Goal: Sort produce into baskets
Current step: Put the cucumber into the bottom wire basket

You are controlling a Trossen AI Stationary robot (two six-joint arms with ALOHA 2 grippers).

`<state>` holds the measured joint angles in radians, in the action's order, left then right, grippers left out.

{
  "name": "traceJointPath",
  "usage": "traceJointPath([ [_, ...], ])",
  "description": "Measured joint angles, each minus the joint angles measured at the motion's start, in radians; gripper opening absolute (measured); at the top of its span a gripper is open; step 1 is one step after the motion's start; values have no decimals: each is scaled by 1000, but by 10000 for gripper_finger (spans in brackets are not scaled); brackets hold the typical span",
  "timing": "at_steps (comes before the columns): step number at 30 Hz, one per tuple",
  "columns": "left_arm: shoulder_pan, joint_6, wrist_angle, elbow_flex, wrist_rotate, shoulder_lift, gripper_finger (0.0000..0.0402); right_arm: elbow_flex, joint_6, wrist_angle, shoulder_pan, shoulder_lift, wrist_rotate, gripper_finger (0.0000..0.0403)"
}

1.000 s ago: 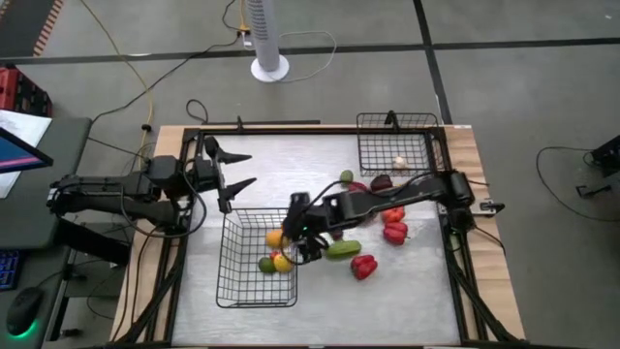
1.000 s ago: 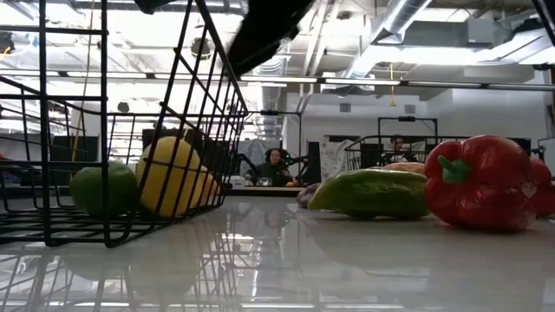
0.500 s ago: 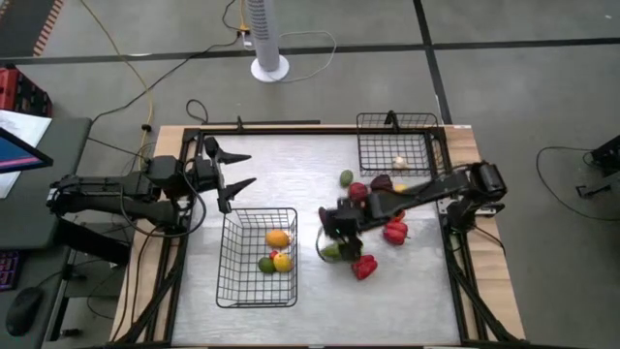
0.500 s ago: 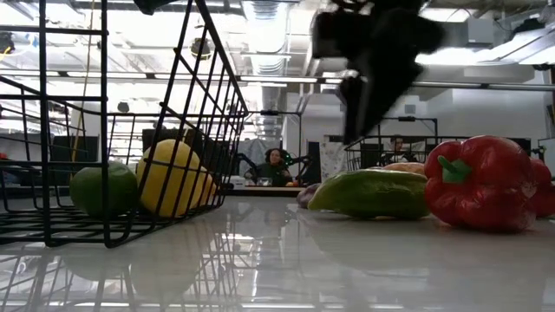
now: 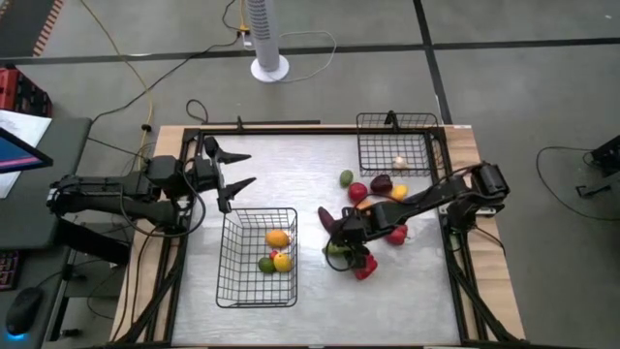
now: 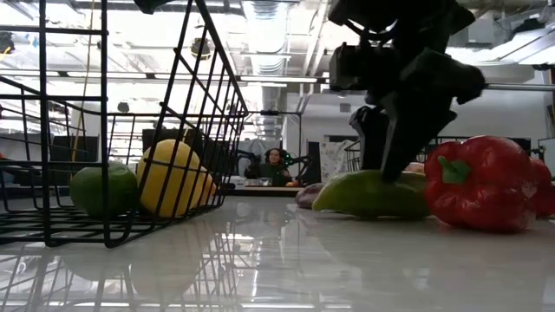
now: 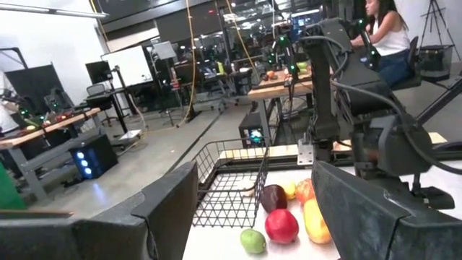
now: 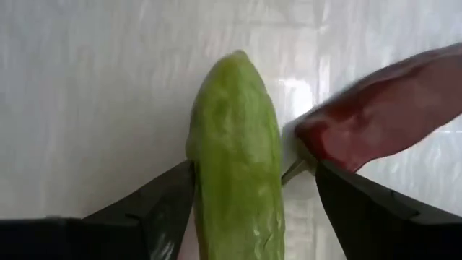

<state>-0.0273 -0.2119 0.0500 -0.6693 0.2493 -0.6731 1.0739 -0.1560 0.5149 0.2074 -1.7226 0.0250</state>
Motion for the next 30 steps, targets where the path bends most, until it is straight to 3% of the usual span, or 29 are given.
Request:
traceJointPath([
  [13,0,0,-10,0,1,0,258,0,22,28,8,0,2,247],
  [23,0,0,-10,0,1,0,258,0,45,22,-7,0,2,140],
  [30,0,0,-10,0,1,0,258,20,56,46,-7,0,26,137],
])
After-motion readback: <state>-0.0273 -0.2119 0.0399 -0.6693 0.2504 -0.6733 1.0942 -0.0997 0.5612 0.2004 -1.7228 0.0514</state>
